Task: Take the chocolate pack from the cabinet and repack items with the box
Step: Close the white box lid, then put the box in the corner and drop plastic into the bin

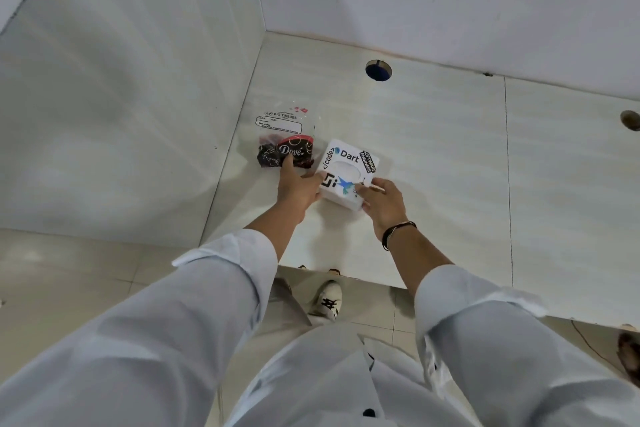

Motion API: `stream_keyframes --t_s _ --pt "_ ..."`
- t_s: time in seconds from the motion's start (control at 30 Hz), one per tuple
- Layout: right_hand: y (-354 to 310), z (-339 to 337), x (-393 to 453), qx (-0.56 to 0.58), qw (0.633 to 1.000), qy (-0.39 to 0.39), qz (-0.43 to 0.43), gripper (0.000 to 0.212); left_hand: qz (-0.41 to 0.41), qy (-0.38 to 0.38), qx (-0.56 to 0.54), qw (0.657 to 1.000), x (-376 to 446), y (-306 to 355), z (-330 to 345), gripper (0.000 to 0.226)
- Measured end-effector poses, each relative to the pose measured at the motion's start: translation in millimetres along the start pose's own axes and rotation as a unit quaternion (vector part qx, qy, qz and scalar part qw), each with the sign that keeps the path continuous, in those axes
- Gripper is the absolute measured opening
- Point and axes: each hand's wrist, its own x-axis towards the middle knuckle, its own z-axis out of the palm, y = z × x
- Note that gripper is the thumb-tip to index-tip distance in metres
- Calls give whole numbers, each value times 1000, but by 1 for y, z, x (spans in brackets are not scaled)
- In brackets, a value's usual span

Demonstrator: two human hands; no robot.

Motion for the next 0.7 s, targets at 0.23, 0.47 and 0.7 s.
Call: stream_keyframes --t_s 0.23,0.47,0.7 --pt "-41 36 27 -72 997 17 -15 51 60 10 30 998 30 25 4 95" --pt "-98 111 104 -141 986 62 -63 67 187 46 159 968 108 97 12 95" --pt "-139 196 168 -222 966 66 -114 80 303 32 266 915 168 151 10 79"
